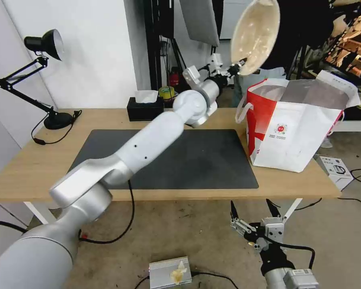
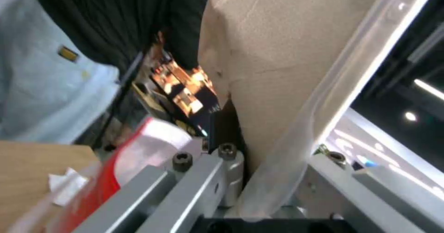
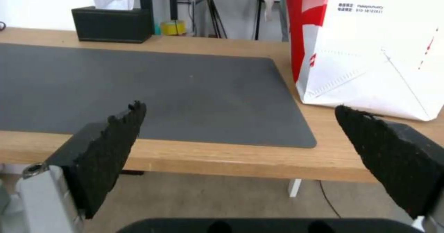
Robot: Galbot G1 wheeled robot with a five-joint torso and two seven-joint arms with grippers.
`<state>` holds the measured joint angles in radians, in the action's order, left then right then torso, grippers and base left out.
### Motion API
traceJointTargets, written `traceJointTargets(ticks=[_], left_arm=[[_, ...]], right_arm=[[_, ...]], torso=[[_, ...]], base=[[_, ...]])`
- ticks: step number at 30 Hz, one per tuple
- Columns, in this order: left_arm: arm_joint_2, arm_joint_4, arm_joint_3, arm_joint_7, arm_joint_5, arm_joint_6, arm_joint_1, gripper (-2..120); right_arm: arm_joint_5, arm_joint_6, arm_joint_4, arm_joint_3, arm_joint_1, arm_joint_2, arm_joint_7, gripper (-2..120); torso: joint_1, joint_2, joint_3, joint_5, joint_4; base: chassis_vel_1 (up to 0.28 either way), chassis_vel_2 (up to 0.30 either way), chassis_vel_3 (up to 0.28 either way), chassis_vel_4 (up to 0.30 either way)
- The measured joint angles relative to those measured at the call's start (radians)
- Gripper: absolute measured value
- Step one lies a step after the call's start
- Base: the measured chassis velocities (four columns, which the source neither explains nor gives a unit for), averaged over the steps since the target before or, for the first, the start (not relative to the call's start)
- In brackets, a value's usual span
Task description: Pick up the trash from the table and place it into the takeout bag.
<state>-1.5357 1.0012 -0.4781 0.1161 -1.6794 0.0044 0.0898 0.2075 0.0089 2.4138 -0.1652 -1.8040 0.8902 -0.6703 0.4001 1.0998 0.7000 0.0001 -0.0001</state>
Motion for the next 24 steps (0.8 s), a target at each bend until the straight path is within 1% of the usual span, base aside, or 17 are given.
traceJointTargets(ticks=[3,4,8,9,13,14,16,18,19,21,24], left_arm=[[-0.029,-0.057,-0.011,0.078,0.000,0.019,0.001,1],[-0.029,-0.057,-0.011,0.078,0.000,0.019,0.001,1],[-0.044,-0.144,-0.053,0.182,-0.004,0.087,0.024,1],[-0.044,-0.144,-0.053,0.182,-0.004,0.087,0.024,1],[-0.060,-0.245,-0.094,0.272,-0.018,0.152,0.068,1],[-0.060,-0.245,-0.094,0.272,-0.018,0.152,0.068,1],[-0.060,-0.300,-0.135,0.318,-0.020,0.175,0.095,1],[-0.060,-0.337,-0.161,0.349,-0.022,0.194,0.115,1],[-0.060,-0.337,-0.161,0.349,-0.022,0.194,0.115,1],[-0.060,-0.366,-0.182,0.366,-0.022,0.209,0.127,1],[-0.059,-0.388,-0.194,0.378,-0.019,0.228,0.132,1]], right_arm=[[0.000,0.000,0.000,0.000,0.000,0.000,0.000,100],[0.000,0.000,0.000,0.000,0.000,0.000,0.000,100],[0.000,0.000,0.000,0.000,0.000,0.000,0.000,100],[0.000,0.000,0.000,0.000,0.000,0.000,0.000,100],[0.000,0.000,0.000,0.000,0.000,0.000,0.000,100],[0.000,0.000,0.000,0.000,0.000,0.000,0.000,100],[0.000,0.000,0.000,0.000,0.000,0.000,0.000,100],[0.000,0.000,0.000,0.000,0.000,0.000,0.000,100],[0.000,0.000,0.000,0.000,0.000,0.000,0.000,100],[0.000,0.000,0.000,0.000,0.000,0.000,0.000,100],[0.000,0.000,0.000,0.000,0.000,0.000,0.000,100]], torso=[[0.000,0.000,0.000,0.0000,-0.0001],[0.000,0.000,0.000,0.0000,-0.0001],[0.000,0.000,0.000,0.0000,0.0003],[0.000,0.000,0.000,0.0000,0.0003],[0.000,0.000,0.000,0.0000,0.0000],[0.000,0.000,0.000,0.0000,0.0000],[0.000,0.000,0.000,-0.0001,0.0001],[0.000,0.000,0.000,-0.0001,0.0003],[0.000,0.000,0.000,-0.0001,0.0003],[0.000,0.000,0.000,-0.0001,0.0001],[0.000,0.000,0.000,-0.0001,0.0001]], base=[[0.000,0.000,0.000,0.000],[0.000,0.000,0.000,0.000],[0.000,0.000,0.000,0.000],[0.000,0.000,0.000,0.000],[0.000,0.000,0.000,0.000],[0.000,0.000,0.000,0.000],[0.000,0.000,0.000,0.000],[0.000,0.000,0.000,0.000],[0.000,0.000,0.000,0.000],[0.000,0.000,0.000,0.000],[0.000,0.000,0.000,0.000]])
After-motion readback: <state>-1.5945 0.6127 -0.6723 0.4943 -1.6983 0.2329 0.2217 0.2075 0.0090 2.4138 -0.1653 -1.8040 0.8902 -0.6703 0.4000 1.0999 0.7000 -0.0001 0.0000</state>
